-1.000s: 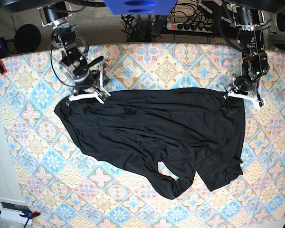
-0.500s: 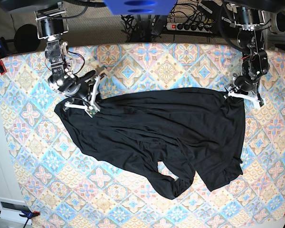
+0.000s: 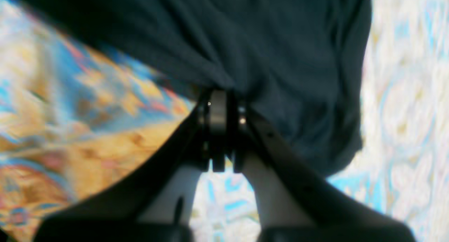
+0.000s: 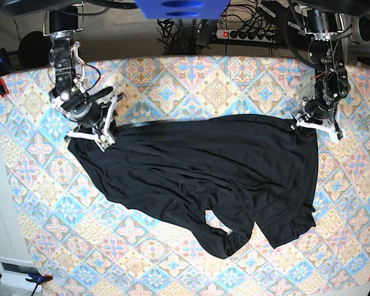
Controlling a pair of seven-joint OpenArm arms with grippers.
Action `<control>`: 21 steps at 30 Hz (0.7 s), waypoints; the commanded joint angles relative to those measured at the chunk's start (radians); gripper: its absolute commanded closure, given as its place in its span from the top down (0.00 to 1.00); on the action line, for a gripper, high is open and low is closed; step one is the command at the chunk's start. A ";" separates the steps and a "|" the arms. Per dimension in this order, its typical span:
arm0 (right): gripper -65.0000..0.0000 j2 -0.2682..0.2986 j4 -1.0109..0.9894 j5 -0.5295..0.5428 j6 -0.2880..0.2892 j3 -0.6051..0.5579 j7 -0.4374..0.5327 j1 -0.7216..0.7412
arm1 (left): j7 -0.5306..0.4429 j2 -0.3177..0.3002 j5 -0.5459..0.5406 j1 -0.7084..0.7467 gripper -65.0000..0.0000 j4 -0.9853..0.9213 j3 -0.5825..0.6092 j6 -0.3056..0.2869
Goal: Layout the t-shirt on the table in an organized manner, then fold the t-shirt properly
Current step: 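Drag the collar corner with the right gripper along the table, stretching the shirt, then release the collar with the right gripper and regrasp the shirt edge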
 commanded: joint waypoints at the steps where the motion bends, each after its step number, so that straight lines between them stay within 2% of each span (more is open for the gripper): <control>1: 0.00 -0.009 0.003 0.017 -0.010 0.003 0.047 0.073 | -0.013 -0.013 -0.001 -0.008 0.50 0.017 -0.007 -0.001; 7: 0.00 -0.022 -0.137 0.015 -0.012 -0.027 0.047 0.197 | -0.013 -0.016 -0.001 -0.005 0.50 0.017 -0.008 -0.001; 16: 0.01 -0.022 -0.264 0.015 -0.014 -0.047 0.044 0.249 | -0.013 -0.016 -0.001 0.000 0.50 0.017 -0.008 -0.001; 19: 0.10 -0.022 -0.273 0.015 -0.018 -0.044 0.041 0.246 | -0.013 -0.016 -0.001 0.000 0.50 0.019 -0.008 -0.001; 21: 0.20 -0.022 -0.269 0.015 -0.044 -0.039 0.041 0.242 | -0.010 -0.017 -0.001 0.001 0.50 0.019 -0.008 -0.001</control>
